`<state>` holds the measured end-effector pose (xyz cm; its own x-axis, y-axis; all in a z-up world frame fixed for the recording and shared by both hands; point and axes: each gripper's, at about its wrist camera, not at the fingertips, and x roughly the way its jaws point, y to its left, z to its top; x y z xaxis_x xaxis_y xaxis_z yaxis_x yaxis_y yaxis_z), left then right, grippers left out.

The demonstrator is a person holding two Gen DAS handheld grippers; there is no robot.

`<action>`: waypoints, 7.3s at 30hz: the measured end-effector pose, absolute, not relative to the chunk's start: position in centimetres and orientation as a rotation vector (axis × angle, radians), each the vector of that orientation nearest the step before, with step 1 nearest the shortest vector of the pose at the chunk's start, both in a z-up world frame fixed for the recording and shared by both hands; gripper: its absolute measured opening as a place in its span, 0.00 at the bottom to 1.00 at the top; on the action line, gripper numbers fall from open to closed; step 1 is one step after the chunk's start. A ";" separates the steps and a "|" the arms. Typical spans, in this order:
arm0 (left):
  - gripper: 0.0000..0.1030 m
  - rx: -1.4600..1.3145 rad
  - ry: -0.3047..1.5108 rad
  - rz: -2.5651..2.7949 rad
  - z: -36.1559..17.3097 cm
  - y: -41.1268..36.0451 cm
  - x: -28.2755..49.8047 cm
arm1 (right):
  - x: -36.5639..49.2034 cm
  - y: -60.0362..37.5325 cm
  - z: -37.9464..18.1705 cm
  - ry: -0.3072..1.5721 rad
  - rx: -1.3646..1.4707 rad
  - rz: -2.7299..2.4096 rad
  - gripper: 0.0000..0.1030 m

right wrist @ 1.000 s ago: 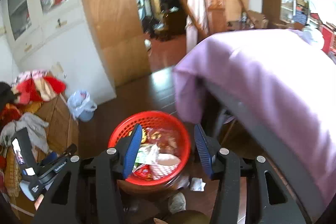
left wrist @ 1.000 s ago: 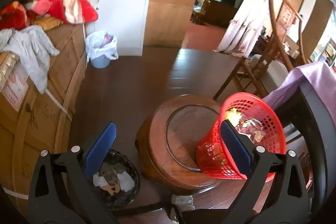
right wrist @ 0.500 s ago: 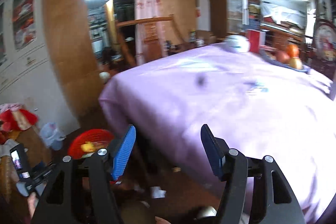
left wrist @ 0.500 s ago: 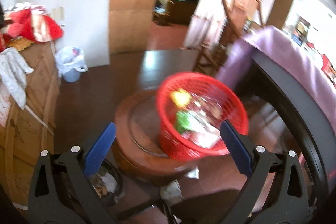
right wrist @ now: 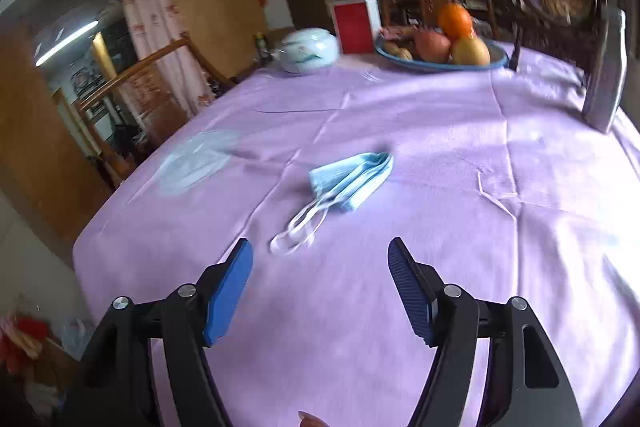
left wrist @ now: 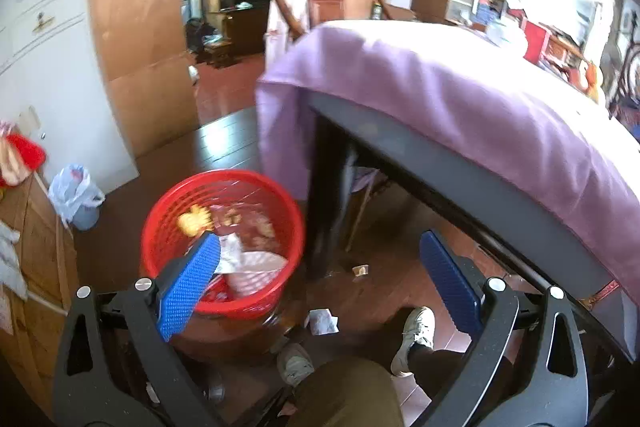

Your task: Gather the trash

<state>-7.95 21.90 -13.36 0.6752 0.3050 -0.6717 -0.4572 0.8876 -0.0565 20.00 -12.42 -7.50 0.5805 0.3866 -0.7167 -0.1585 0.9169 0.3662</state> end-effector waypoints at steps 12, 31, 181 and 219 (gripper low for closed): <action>0.93 -0.151 0.811 0.514 -15.6 22.0 -7.9 | 28.3 -9.3 -12.5 1.009 0.350 0.241 0.30; 0.93 -0.231 0.752 0.553 -13.8 23.8 -13.9 | 19.4 -10.0 -7.1 0.796 0.387 0.492 0.09; 0.85 -0.135 1.673 0.101 -71.3 19.2 10.8 | 15.4 10.7 -62.3 1.752 0.159 0.433 0.69; 0.13 -0.395 1.600 0.185 -81.3 25.6 11.0 | 19.9 24.1 -80.2 1.675 -0.081 0.399 0.55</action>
